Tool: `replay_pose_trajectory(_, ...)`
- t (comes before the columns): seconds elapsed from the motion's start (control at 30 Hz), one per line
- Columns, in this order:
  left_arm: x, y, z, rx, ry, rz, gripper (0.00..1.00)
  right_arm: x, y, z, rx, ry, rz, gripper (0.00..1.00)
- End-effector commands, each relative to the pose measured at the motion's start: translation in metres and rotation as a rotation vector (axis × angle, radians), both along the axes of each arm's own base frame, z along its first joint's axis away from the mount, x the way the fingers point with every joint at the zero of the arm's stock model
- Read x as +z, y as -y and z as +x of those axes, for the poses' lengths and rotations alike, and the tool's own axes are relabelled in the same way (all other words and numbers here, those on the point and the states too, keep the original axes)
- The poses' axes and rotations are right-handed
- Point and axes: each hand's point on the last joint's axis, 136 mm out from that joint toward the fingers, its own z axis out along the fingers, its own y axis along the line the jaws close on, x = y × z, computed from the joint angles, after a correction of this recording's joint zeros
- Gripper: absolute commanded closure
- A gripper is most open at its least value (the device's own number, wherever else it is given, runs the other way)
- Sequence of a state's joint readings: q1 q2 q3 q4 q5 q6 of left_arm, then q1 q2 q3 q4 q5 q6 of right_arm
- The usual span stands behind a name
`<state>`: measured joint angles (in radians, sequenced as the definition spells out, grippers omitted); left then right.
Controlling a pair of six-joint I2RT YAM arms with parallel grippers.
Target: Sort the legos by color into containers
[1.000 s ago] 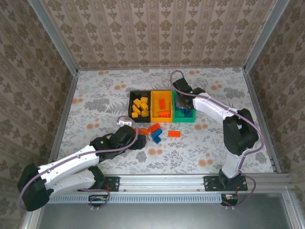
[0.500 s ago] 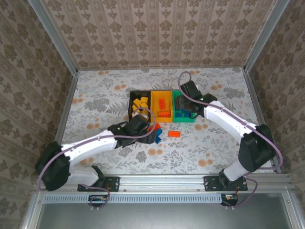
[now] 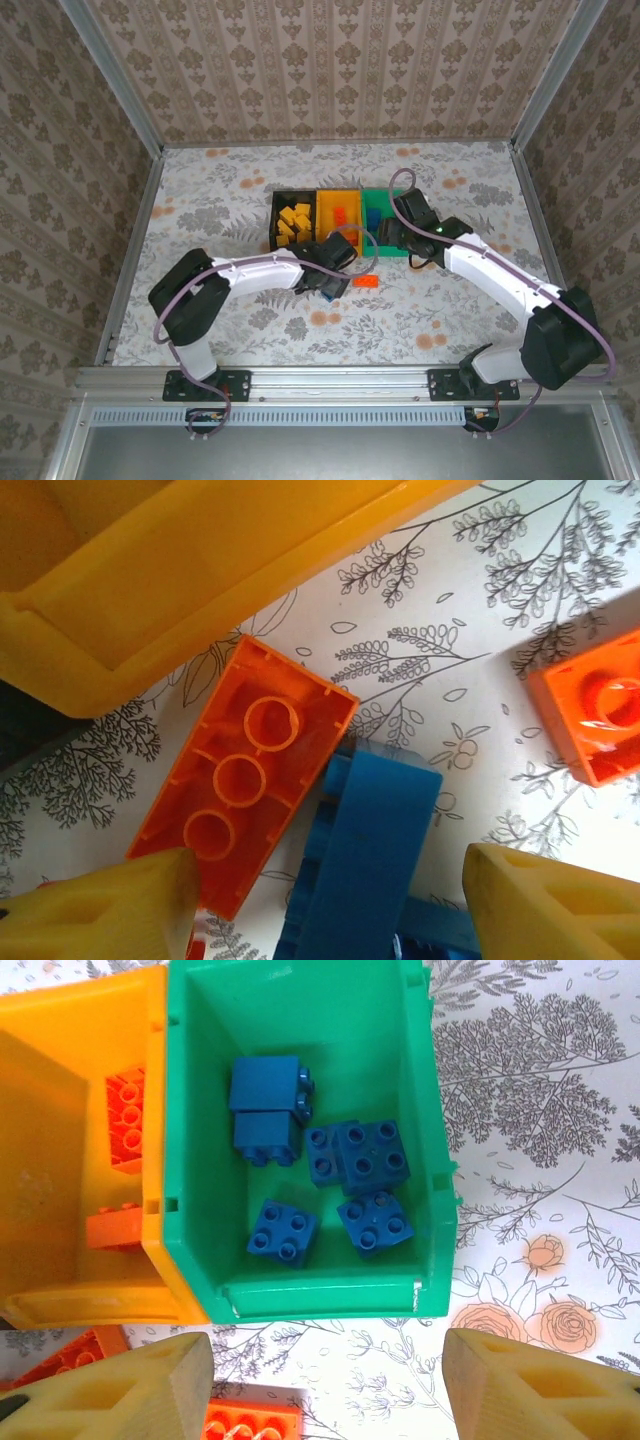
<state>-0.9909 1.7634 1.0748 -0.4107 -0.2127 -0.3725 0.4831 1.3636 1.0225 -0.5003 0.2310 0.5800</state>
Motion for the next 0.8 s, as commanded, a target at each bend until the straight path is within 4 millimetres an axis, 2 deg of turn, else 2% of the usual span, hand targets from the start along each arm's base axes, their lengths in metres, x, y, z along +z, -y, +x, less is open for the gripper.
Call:
replay_pose_trajectory(0.0, 0.003, 0.000, 0.004, -0.030, 0.054, 0.073, 0.34, 0.004, 0.002, -0.001, -0.010, 0.018, 0.013, 0.36)
replay_pose_trajectory(0.17, -0.004, 0.002, -0.006, -0.049, 0.071, 0.117, 0.44, 0.006, 0.005, -0.001, -0.016, 0.024, 0.013, 0.36)
replay_pose_trajectory(0.4, -0.002, 0.006, -0.020, -0.063, 0.097, 0.126, 0.61, 0.008, 0.004, 0.002, -0.017, 0.033, 0.023, 0.36)
replay_pose_trajectory(0.57, -0.004, 0.007, -0.021, -0.065, 0.103, 0.151, 0.72, 0.007, 0.004, 0.001, -0.019, 0.029, 0.025, 0.36)
replay_pose_trajectory(0.77, 0.017, 0.009, -0.019, -0.061, 0.155, 0.126, 0.78, 0.010, 0.007, -0.001, -0.025, 0.037, 0.025, 0.36)
